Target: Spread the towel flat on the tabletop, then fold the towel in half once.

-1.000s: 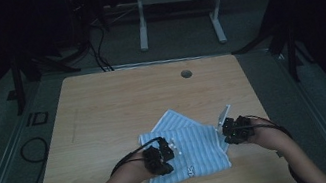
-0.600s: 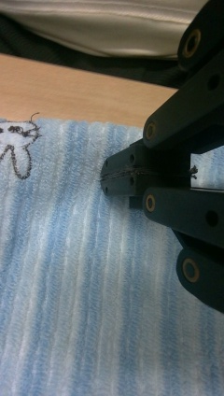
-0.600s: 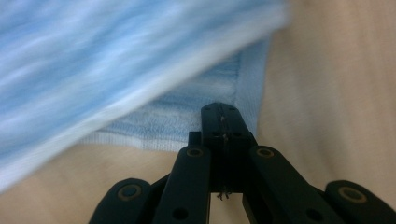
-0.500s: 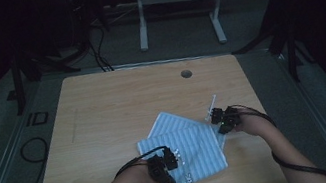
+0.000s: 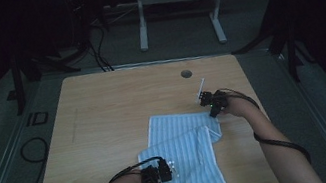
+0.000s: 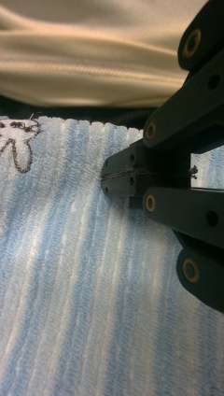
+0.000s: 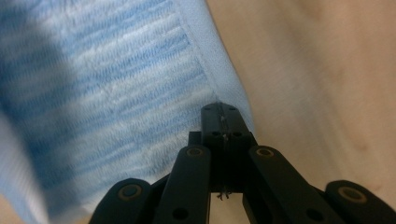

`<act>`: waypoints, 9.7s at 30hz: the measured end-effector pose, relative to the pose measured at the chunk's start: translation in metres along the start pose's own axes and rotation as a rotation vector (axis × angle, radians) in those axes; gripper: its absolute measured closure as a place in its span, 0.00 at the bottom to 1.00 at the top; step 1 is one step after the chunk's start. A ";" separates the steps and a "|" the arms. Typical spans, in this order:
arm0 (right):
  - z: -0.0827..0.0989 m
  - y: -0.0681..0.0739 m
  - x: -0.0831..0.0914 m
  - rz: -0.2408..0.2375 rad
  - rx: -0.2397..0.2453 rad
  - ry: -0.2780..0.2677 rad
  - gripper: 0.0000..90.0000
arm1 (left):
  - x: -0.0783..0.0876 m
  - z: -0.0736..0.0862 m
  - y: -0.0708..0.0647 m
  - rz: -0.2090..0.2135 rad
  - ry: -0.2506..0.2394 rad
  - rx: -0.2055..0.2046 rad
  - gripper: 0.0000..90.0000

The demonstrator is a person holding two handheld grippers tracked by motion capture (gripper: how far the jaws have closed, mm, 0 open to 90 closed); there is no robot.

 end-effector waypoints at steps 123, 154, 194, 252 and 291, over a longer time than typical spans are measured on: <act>0.031 0.064 0.031 -0.081 0.269 -0.112 0.96 | 0.053 -0.019 0.137 -0.421 -0.097 0.175 0.96; 0.038 0.081 0.046 -0.055 0.246 -0.169 0.75 | 0.064 -0.001 0.091 -0.437 -0.129 0.101 0.57; 0.008 0.038 0.029 -0.007 0.135 -0.063 0.79 | 0.058 -0.014 0.171 -0.516 -0.061 0.250 0.63; 0.110 0.195 0.071 -0.109 0.415 -0.174 0.76 | 0.065 0.013 0.013 -0.290 -0.135 0.016 0.66; -0.007 0.013 0.012 0.003 0.347 -0.009 0.66 | 0.039 -0.028 0.206 -0.515 -0.005 0.162 0.48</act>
Point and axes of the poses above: each handheld gripper's, and its own axes: x roughly backward along the jaws, z roughly out of its underside, y roughly to its left, the point moved 5 cm from there along -x, roughly forward along the jaws, and after that the axes turned 10 degrees about -z, right-handed, at the moved point
